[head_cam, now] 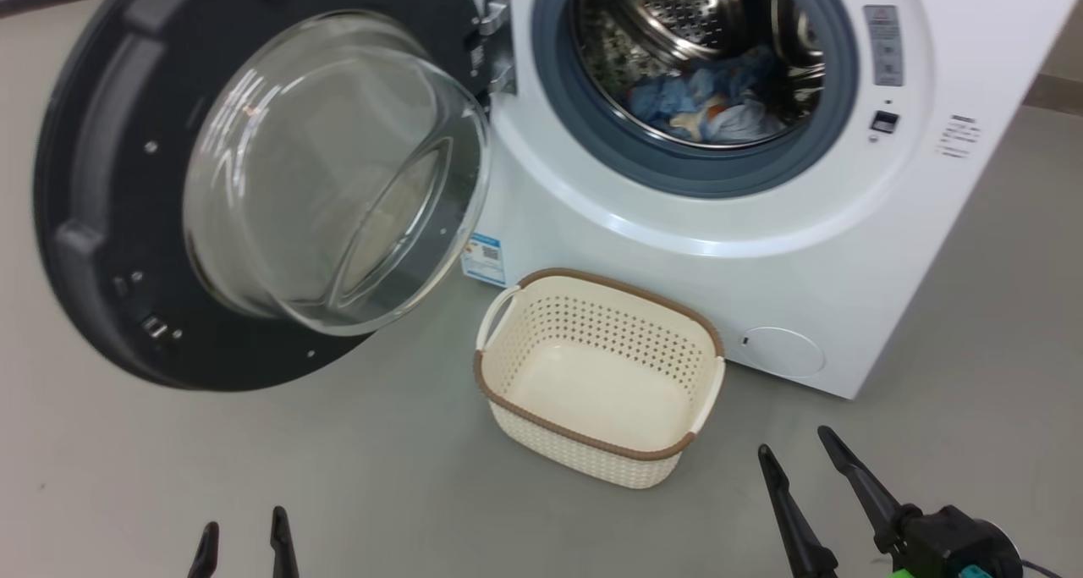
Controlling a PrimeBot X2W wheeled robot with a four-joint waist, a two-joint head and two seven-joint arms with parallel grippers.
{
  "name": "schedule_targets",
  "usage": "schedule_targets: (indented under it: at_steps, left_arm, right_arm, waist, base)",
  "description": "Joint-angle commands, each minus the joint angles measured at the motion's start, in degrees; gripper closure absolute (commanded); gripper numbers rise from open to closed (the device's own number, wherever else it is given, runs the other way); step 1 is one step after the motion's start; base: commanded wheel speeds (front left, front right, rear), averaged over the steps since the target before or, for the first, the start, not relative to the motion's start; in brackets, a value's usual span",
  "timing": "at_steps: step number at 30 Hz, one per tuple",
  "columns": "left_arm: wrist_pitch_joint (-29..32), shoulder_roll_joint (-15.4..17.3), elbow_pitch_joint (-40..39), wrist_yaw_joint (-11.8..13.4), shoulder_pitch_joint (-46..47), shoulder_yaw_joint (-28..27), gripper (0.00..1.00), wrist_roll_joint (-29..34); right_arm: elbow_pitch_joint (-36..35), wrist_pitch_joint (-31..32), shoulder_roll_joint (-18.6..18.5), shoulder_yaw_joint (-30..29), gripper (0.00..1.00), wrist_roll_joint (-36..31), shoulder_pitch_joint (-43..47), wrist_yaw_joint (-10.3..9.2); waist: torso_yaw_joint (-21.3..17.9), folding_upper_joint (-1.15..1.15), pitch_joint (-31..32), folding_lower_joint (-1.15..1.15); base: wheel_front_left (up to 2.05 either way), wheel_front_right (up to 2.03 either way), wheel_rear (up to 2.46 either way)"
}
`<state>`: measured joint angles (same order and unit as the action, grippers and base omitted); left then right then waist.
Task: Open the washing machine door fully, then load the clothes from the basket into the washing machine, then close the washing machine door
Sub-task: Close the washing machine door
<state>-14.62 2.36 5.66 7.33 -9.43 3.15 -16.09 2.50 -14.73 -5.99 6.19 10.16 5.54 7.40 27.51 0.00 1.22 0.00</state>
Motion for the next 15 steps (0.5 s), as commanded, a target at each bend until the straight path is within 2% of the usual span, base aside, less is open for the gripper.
schedule_targets:
  at_steps: [1, 15]
  left_arm:
    - [-0.4, 0.5, -2.1, 0.4, 1.0, -2.0, 0.0, -0.6]
    - [-0.4, 0.5, -3.9, 2.1, 0.3, -2.2, 0.0, -1.8]
  right_arm:
    - [-1.0, -0.3, -1.0, 1.7, 0.0, -0.3, -2.8, 0.09]
    - [-0.2, -0.3, -1.6, 2.8, 0.0, 0.2, -4.2, 0.09]
  waist:
    - [1.6, 0.0, -0.9, 0.0]
    - [2.2, 0.0, -1.9, 0.0]
  base:
    - [0.0, 0.0, 0.0]
    - [0.0, 0.0, 0.0]
